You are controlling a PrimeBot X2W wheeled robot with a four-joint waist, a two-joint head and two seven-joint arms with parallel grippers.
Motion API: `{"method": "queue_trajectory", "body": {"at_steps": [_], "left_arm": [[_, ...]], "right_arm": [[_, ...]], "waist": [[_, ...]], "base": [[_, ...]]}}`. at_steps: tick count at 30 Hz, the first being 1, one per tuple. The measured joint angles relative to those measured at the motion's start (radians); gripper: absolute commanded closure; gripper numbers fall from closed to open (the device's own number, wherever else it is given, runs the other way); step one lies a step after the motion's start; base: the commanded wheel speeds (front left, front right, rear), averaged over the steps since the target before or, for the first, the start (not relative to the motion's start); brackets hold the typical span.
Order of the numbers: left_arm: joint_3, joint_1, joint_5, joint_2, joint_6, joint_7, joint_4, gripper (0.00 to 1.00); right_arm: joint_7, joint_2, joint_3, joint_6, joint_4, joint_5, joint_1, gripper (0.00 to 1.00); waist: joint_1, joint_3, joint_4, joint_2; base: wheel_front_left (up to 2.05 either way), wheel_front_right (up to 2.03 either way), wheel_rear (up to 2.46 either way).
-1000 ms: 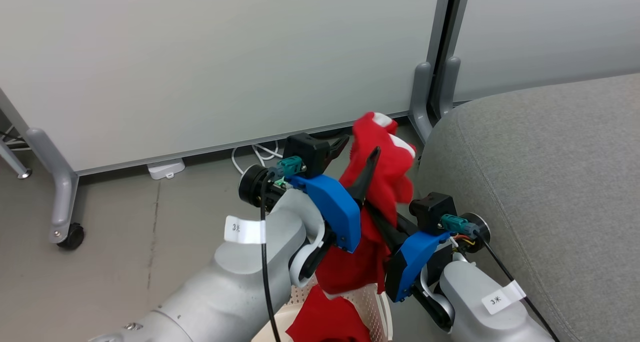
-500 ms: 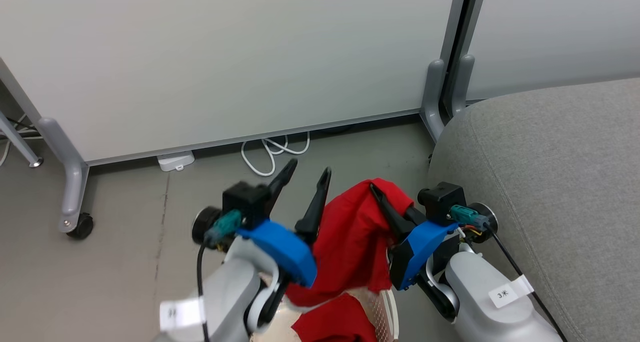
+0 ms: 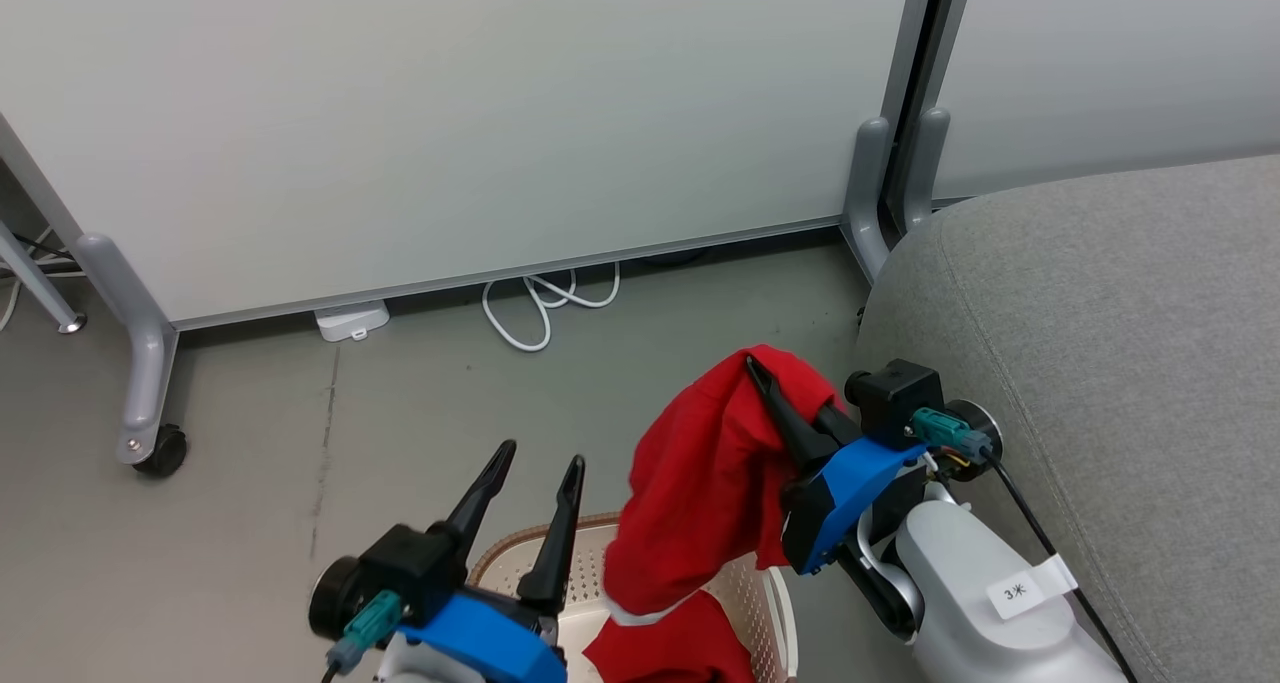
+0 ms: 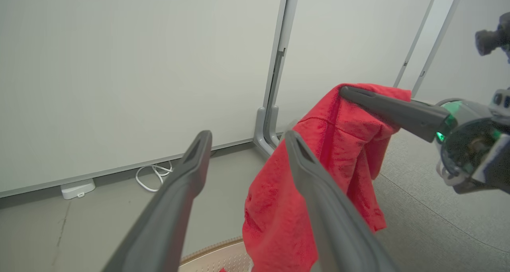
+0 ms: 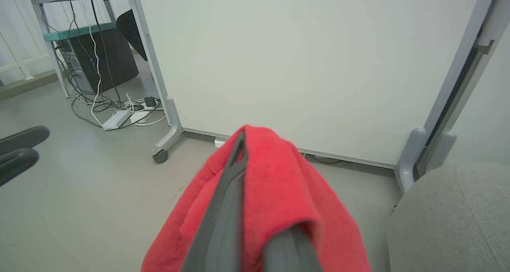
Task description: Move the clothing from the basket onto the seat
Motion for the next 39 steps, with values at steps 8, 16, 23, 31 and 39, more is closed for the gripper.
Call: {"method": "queue_trajectory", "body": {"at_steps": [8,16,23,31,39], "left_arm": [[0.154,0.121,0.079,-0.042,-0.022,0.000,-0.045,0.00],[0.216,0.159,0.132,-0.072,-0.037,0.000,-0.054,0.00],[0.226,0.159,0.153,-0.078,-0.039,0.000,-0.053,0.00],[0.210,0.141,0.152,-0.065,-0.042,0.000,-0.058,0.00],[0.202,0.099,0.151,-0.051,-0.042,0.000,-0.063,0.00]], "right_arm": [[0.000,0.000,-0.017,0.000,-0.014,-0.010,0.014,1.00],[0.003,0.000,-0.034,0.000,-0.024,-0.025,0.021,1.00],[0.007,0.000,-0.044,0.000,-0.038,-0.028,0.021,1.00],[0.010,0.000,-0.058,0.000,-0.055,-0.031,0.018,1.00],[0.013,0.000,-0.066,0.000,-0.062,-0.029,0.012,1.00]], "waist": [[0.0000,0.002,-0.001,0.0000],[0.0000,0.007,0.001,0.0000],[0.0000,0.018,-0.021,0.0000],[0.0000,0.044,-0.113,0.0000],[0.0000,0.073,-0.243,0.0000]], "base": [[0.00,0.00,0.00],[0.00,0.00,0.00],[0.00,0.00,0.00],[0.00,0.00,0.00],[0.00,0.00,0.00]]}}
